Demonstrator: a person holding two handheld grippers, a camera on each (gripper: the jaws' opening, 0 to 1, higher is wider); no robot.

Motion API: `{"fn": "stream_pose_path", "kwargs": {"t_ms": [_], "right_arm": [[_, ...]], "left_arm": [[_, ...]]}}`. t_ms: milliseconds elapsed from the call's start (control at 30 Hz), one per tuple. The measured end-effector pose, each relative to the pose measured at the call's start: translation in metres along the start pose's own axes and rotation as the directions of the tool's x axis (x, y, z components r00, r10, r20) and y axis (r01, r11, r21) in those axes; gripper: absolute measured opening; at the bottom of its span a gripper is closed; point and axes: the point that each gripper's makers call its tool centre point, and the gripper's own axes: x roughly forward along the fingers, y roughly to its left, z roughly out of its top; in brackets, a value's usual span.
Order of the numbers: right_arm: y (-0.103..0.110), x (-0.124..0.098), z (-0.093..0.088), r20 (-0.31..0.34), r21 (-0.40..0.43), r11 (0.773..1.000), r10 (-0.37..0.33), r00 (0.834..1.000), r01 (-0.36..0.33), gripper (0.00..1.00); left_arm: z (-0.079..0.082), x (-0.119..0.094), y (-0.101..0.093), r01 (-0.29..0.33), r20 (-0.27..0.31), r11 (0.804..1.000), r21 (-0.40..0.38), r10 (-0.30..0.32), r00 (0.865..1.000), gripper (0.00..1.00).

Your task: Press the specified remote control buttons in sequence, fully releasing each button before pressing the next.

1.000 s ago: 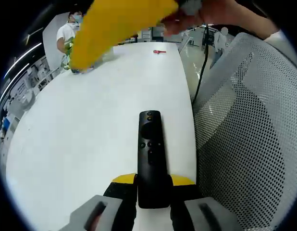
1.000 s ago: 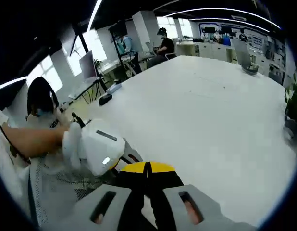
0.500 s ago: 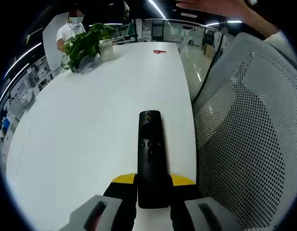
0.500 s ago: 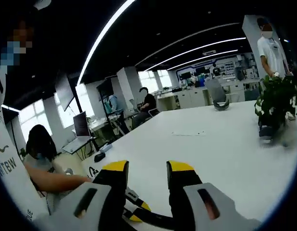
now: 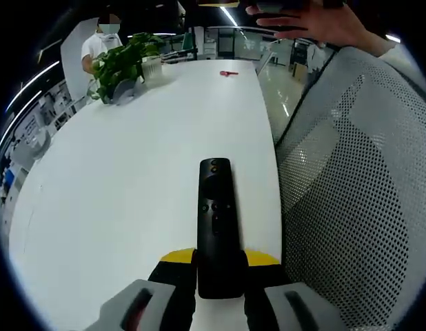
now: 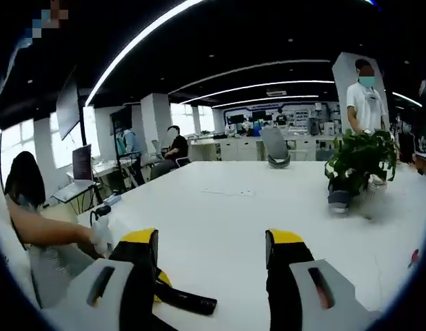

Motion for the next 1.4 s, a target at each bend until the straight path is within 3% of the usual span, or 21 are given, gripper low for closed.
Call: {"fn": "stream_pose_path", "kwargs": {"t_ms": [167,233,400,567,733,1033,1400], "right_arm": [[-0.001,-0.007,-0.003,0.023,0.016,0.999,-0.039,0.999,0.039,0.64],[-0.008,-0.004,-0.004,0.001,-0.016,0.997,-0.069,0.998,0.069,0.63],[-0.013,-0.006,-0.007,-0.005,-0.008,0.995,-0.097,0.995,0.097,0.66],[-0.017,-0.006,-0.008,-0.011,-0.024,0.991,-0.129,0.992,0.129,0.79],[-0.025,-0.007,-0.008,-0.002,-0.031,0.985,-0.168,0.986,0.167,1.0],[-0.034,-0.007,-0.017,-0.041,0.032,0.983,-0.181,0.983,0.182,1.0],[-0.029,-0.006,-0.023,-0.077,0.02,0.986,-0.164,0.983,0.166,0.99]], "left_arm": [[0.0,0.0,0.0,-0.001,0.001,1.0,0.0,0.001,1.0,0.25],[0.0,0.0,0.0,-0.002,-0.001,1.0,0.001,0.002,1.0,0.25],[0.0,0.0,0.0,-0.003,-0.004,1.0,-0.002,0.003,1.0,0.25],[0.0,0.0,0.001,-0.007,-0.012,1.0,-0.01,0.007,1.0,0.25],[0.0,0.0,0.001,-0.009,-0.021,1.0,-0.014,0.008,1.0,0.25],[0.0,-0.001,0.0,0.002,-0.038,1.0,-0.019,-0.003,0.999,0.24],[-0.001,-0.003,0.007,0.019,-0.087,1.0,0.015,-0.018,0.996,0.23]]}}
